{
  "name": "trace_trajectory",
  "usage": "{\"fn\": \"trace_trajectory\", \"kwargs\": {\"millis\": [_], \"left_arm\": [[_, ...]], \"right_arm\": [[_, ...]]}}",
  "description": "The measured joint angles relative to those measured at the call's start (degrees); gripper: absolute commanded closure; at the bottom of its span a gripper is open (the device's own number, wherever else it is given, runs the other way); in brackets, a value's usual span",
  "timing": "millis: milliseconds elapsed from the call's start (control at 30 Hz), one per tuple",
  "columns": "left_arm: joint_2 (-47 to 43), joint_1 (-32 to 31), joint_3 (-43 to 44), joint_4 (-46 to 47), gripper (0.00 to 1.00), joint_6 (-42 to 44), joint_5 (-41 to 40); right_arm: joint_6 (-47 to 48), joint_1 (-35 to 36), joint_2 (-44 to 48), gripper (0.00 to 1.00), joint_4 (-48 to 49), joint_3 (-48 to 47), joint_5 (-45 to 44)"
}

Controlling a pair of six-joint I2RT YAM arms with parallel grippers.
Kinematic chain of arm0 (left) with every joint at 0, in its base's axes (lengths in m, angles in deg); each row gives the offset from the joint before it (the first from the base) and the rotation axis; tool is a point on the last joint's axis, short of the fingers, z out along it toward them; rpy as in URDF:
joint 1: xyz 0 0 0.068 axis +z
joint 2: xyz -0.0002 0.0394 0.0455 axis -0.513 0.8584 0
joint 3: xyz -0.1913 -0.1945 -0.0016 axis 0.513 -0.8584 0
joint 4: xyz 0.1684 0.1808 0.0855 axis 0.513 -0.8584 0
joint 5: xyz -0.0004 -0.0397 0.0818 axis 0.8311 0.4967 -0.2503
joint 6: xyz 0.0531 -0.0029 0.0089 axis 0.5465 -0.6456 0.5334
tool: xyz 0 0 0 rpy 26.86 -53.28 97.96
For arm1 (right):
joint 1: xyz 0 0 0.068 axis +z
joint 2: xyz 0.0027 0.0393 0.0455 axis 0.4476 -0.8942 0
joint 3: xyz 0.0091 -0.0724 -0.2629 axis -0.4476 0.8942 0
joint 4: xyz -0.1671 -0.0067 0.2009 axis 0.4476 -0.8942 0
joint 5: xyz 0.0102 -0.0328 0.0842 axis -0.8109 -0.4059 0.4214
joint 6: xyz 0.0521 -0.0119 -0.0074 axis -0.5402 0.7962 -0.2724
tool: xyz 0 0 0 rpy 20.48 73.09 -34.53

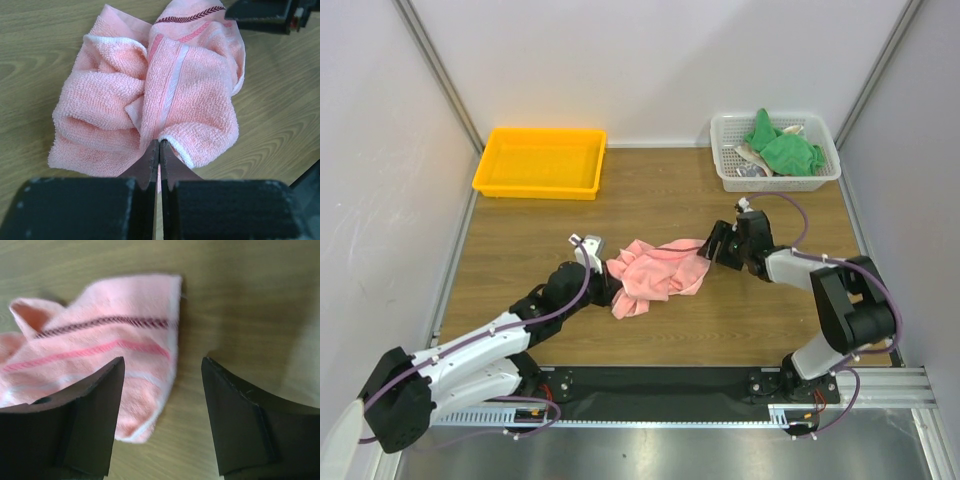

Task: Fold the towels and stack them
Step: Flatten out the crumpled towel

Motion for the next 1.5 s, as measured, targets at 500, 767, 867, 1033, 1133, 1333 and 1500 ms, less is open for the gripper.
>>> {"fn": "trace_trajectory", "kwargs": {"millis": [500, 767, 867, 1033, 1133, 1333, 1500], "left_arm": [[-3.08, 0.00, -1.97, -0.81, 0.98, -1.68, -1.09], [-4.39, 0.00, -1.97, -3.56, 0.28, -3.74, -1.57], [-8.57, 0.00, -1.97, -7.30, 0.09, -6.21, -2.89], [-15.82, 0.20, -0.90, -10.60, 0.04, -9.62, -5.86], [-15.32, 0.55, 1.16, -10.71, 0.04, -12.66, -6.16], [-5.53, 1.51, 4.59, -8.74, 0.05, -17.18, -3.06], [2.08, 2.64, 5.01, -8.37, 0.06, -20.35, 0.87]], "right_arm": [[-0.59, -0.33, -10.58, 0.80, 9.01, -5.27, 2.29], [-1.07, -0.52, -11.13, 1.00, 8.74, -5.38, 2.86], [-0.63, -0.50, -8.00, 1.00, 7.82, -4.17, 2.86], [0.85, 0.28, 2.86, 1.00, 7.89, -1.14, 2.45], [1.64, 1.68, 10.54, 1.00, 8.37, 1.46, 1.57], [2.51, 3.63, 25.33, 1.00, 7.76, 7.04, -1.40], [3.43, 3.65, 38.56, 1.00, 4.28, 11.30, -5.31]]}}
